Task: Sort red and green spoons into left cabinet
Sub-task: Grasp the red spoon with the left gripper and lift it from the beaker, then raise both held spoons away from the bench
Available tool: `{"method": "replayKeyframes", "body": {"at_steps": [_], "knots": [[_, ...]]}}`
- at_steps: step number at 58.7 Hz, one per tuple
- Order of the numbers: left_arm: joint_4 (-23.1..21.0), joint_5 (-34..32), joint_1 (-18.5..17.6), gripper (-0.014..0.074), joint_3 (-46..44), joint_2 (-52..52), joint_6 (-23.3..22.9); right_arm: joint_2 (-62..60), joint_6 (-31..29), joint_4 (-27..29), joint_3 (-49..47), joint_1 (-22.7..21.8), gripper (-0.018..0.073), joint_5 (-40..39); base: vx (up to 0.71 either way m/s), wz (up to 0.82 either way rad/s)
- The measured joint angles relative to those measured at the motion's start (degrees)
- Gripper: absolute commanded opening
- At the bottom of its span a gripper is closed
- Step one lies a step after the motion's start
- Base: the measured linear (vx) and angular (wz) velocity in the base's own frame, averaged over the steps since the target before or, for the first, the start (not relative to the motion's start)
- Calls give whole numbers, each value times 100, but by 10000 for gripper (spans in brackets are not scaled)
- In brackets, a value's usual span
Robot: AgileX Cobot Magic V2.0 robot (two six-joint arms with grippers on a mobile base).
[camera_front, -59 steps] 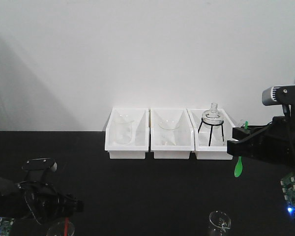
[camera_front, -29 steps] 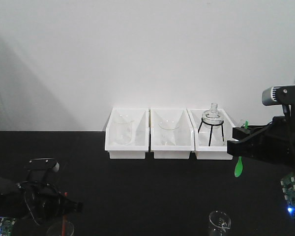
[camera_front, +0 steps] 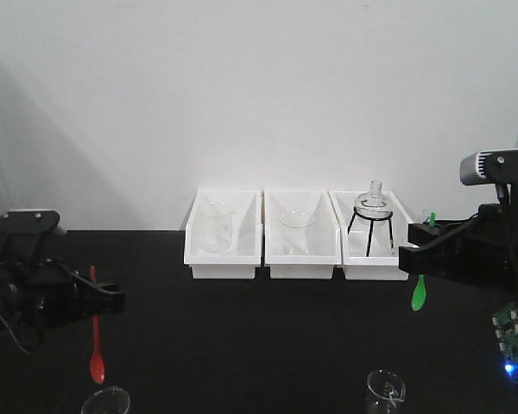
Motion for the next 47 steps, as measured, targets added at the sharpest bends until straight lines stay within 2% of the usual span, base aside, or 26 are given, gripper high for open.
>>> {"method": "replayKeyframes", "body": {"at_steps": [10, 19, 27, 47], "knots": [[168, -369, 0, -1, 293, -900, 4, -86, 0, -274, 13, 0, -5, 263, 0, 0], [253, -830, 0, -1, 1010, -1870, 107, -442, 138, -474, 20, 0, -5, 577, 0, 0], [331, -874, 0, -1, 1649, -2781, 230, -845, 260, -486, 121, 0, -4, 724, 0, 0], [345, -584, 0, -1, 2820, -4901, 256, -2564, 321, -480, 1898, 0, -4, 181, 0, 0]]}}
